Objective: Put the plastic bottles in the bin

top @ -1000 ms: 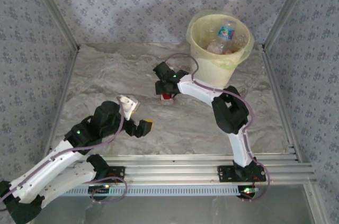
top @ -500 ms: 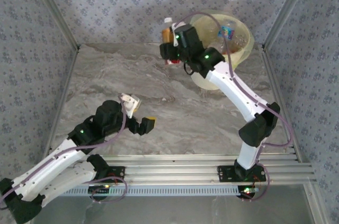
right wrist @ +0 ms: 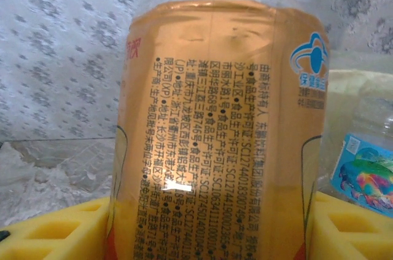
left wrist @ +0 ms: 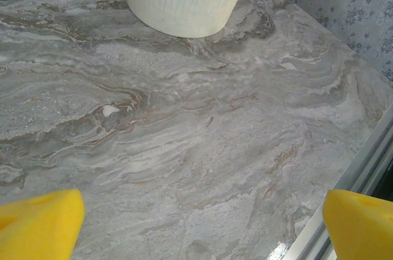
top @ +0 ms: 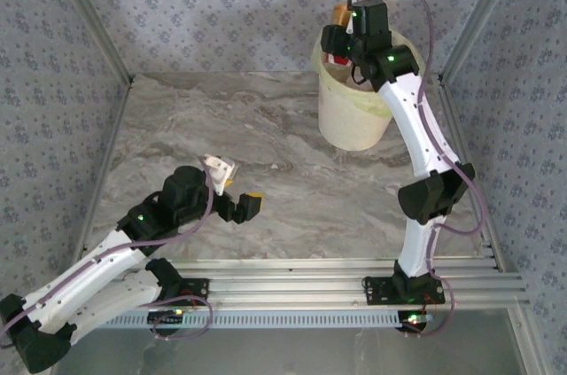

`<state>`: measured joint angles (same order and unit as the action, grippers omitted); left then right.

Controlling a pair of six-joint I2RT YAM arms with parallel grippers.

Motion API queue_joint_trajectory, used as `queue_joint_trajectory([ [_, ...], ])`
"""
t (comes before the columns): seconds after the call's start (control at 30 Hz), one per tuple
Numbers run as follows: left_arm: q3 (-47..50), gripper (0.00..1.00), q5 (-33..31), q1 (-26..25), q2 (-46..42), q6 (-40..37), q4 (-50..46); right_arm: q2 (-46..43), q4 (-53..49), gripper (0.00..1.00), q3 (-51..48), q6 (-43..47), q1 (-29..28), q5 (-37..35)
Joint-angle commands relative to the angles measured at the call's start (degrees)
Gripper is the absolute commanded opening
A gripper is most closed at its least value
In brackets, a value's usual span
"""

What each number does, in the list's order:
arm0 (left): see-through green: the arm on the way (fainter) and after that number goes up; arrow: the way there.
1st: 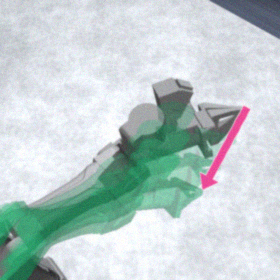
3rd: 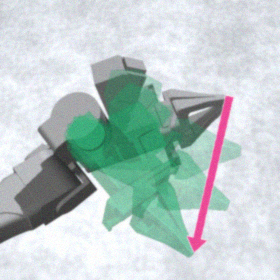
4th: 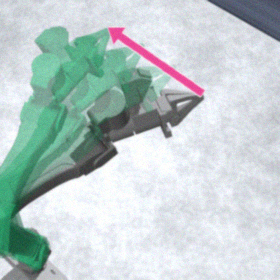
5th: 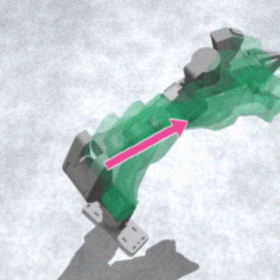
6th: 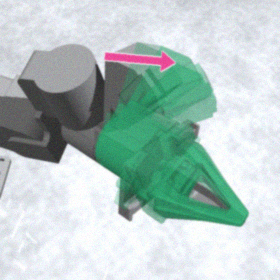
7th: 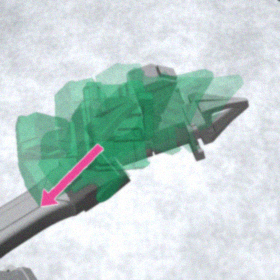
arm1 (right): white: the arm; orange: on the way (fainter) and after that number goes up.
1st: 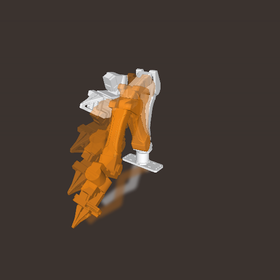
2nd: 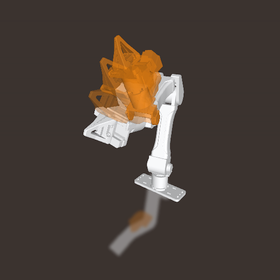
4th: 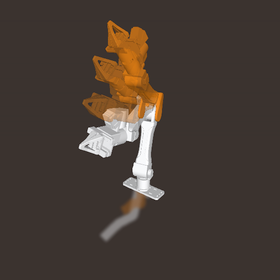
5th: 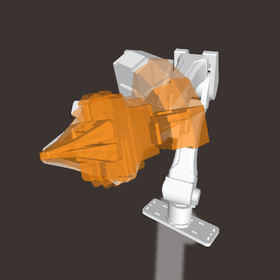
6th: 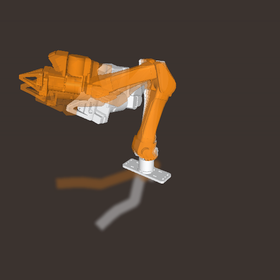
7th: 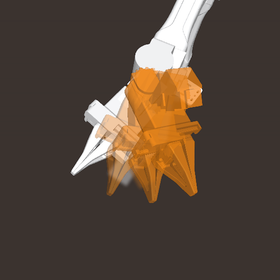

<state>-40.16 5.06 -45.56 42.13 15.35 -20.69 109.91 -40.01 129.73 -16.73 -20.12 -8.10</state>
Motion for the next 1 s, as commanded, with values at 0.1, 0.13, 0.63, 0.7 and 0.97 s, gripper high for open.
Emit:
queue_joint_trajectory([
  [0.1,-0.09,1.00,-0.56,-0.58,0.84,0.82,1.71,3.29,-3.31,0.70,3.27,-2.06,1.13,0.62],
  [0.13,-0.17,1.00,-0.75,-0.60,0.85,0.85,1.86,3.27,-3.41,0.71,3.12,-2.13,1.23,0.24],
  [0.63,0.15,1.00,-12.69,-0.61,-0.84,1.88,1.38,-6.23,-0.20,0.96,-2.59,0.75,2.81,-0.27],
  [0.7,1.68,1.00,-21.25,-0.45,-1.15,-0.34,3.17,-12.20,4.96,1.00,-11.21,4.46,2.42,2.40],
  [0.97,8.84,1.00,-33.69,7.50,-3.14,-4.34,14.02,-37.03,16.56,1.00,-45.86,8.15,3.06,0.70],
])
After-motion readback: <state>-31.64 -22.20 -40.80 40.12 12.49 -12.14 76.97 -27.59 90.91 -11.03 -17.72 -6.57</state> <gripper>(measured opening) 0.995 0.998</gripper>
